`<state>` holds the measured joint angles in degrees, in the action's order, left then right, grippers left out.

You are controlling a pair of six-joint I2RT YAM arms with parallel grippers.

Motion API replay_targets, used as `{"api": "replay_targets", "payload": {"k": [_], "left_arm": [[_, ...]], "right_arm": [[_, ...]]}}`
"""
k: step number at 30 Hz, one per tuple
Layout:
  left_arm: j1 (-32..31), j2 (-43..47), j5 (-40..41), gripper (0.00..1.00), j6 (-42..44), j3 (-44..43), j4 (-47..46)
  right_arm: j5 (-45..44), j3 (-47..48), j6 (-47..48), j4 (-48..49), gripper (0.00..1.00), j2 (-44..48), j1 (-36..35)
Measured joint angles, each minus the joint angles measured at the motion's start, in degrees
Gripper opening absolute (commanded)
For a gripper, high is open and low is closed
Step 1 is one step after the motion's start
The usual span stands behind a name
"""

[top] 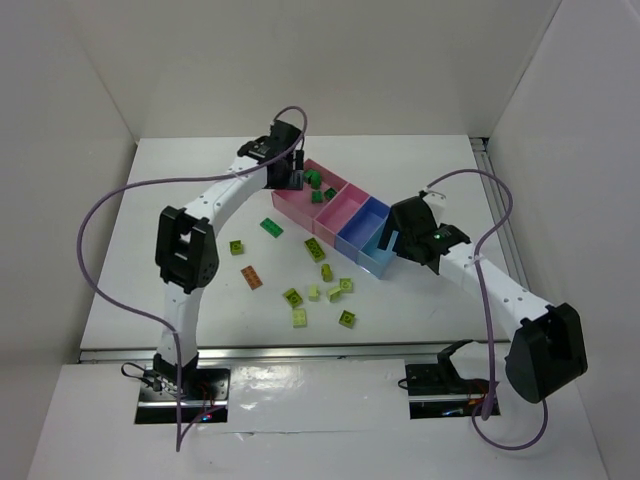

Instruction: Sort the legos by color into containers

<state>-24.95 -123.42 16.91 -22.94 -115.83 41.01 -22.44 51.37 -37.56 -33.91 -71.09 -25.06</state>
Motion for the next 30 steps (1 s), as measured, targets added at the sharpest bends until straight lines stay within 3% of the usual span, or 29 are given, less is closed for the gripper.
{"api": "replay_targets", "payload": {"k": [8, 19, 27, 30], "left_arm": [[0.72, 16.15, 3.37, 0.91, -21.81, 18.01, 8.96], [1.03, 7.21, -1.90, 0.92, -32.04, 18.99, 10.36], [2.16, 1.01, -1.90, 0.78, -37.16, 17.57, 8.09], [3.19, -1.11, -2.19, 0.68, -38.29, 17.57, 7.48]], "right_arm": [[-1.51, 0.02, 1.03, -1.99, 1.00, 0.57, -0.42], [-0.83, -2.84, 2.16, -2.86, 1.00, 2.45, -0.48], [-0.81, -3.85, 2.03, -2.99, 1.00, 3.91, -0.48], [-0.98, -3.85, 2.03, -2.97, 1.00, 3.96, -0.48]]}}
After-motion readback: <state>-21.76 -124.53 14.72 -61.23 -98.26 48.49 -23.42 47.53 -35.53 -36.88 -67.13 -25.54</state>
